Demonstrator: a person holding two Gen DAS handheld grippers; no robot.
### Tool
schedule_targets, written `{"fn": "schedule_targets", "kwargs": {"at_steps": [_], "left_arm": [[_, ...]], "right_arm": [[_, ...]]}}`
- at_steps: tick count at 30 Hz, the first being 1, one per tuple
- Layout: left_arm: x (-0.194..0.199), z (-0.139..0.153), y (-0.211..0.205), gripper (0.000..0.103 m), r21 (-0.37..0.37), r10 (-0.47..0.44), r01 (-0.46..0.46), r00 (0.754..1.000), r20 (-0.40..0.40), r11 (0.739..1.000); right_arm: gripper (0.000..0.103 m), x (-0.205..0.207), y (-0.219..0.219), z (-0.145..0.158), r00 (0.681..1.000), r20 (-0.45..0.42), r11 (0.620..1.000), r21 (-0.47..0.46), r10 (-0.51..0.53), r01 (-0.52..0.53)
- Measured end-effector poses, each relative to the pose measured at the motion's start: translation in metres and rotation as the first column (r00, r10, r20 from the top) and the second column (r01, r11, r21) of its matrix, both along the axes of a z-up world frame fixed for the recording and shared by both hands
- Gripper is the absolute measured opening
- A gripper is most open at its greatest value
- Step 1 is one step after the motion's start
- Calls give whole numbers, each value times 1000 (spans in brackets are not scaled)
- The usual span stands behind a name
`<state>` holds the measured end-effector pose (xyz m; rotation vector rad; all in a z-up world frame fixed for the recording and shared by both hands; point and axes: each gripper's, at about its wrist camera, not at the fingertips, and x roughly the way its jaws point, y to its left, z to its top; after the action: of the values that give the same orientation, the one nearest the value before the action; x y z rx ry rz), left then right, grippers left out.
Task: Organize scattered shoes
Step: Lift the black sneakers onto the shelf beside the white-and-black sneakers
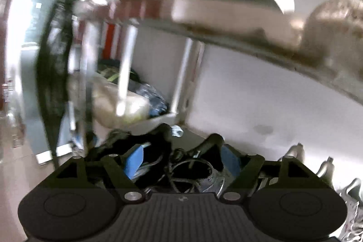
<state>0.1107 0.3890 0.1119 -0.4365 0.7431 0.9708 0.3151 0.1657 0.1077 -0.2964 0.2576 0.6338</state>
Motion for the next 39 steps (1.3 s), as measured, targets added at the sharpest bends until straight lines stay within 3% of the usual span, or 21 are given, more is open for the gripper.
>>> {"fn": "schedule_targets", "kwargs": {"at_steps": [9, 10, 11, 13, 14, 16, 18, 21, 22, 23, 25, 27, 29, 31, 35, 37, 39], "left_arm": [[-4, 1, 5, 99, 0, 15, -15, 1000, 6, 1000], [-8, 2, 10, 99, -1, 41, -41, 999, 15, 999], [-11, 2, 12, 99, -2, 57, -57, 998, 17, 998], [-15, 2, 17, 99, -7, 90, -90, 996, 21, 996], [-18, 2, 19, 99, -9, 105, -105, 994, 22, 994], [-23, 3, 21, 99, -1, 134, -134, 991, 26, 991], [-27, 5, 24, 99, 11, 164, -165, 986, 31, 986], [-34, 6, 29, 99, 25, 210, -211, 977, 39, 977], [-36, 6, 30, 99, 27, 222, -223, 974, 40, 975], [-37, 6, 31, 99, 30, 233, -234, 972, 42, 972], [-41, 6, 34, 99, 35, 253, -255, 966, 44, 966], [-40, 5, 35, 99, 33, 250, -251, 968, 37, 967], [-39, 3, 35, 99, 28, 239, -240, 970, 33, 970], [-37, 3, 33, 99, 26, 222, -223, 975, 28, 974], [-34, 3, 30, 99, 22, 200, -201, 979, 27, 979], [-33, 3, 29, 99, 17, 198, -198, 980, 24, 980], [-32, 2, 29, 99, 10, 194, -194, 981, 23, 981]], "right_arm": [[75, -37, -20, 24, 987, -102, 983, 148, 120, -105], [65, -38, -9, 18, 984, -124, 980, 168, 127, -105], [33, -41, -13, 13, 970, -192, 970, 221, 149, -105], [11, -50, 1, -2, 943, -279, 960, 257, 183, -110], [10, -56, 4, -14, 905, -356, 949, 287, 233, -132], [8, -64, 14, -31, 853, -422, 937, 291, 306, -192], [8, -67, 26, -44, 821, -461, 931, 295, 336, -215], [9, -65, 60, -76, 719, -580, 916, 337, 384, -218], [9, -64, 67, -81, 699, -597, 912, 348, 393, -216], [10, -62, 80, -92, 660, -633, 908, 368, 404, -202], [12, -61, 96, -104, 630, -666, 908, 383, 399, -171], [13, -54, 110, -118, 594, -714, 908, 413, 371, -70], [13, -47, 111, -117, 601, -719, 905, 426, 350, -18], [0, -36, 113, -113, 618, -720, 899, 434, 315, 48], [0, -26, 121, -85, 757, -614, 933, 360, 225, 14], [0, -3, 115, -78, 749, -642, 929, 354, 161, 105], [1, 9, 113, -73, 751, -643, 931, 348, 152, 110]]}}
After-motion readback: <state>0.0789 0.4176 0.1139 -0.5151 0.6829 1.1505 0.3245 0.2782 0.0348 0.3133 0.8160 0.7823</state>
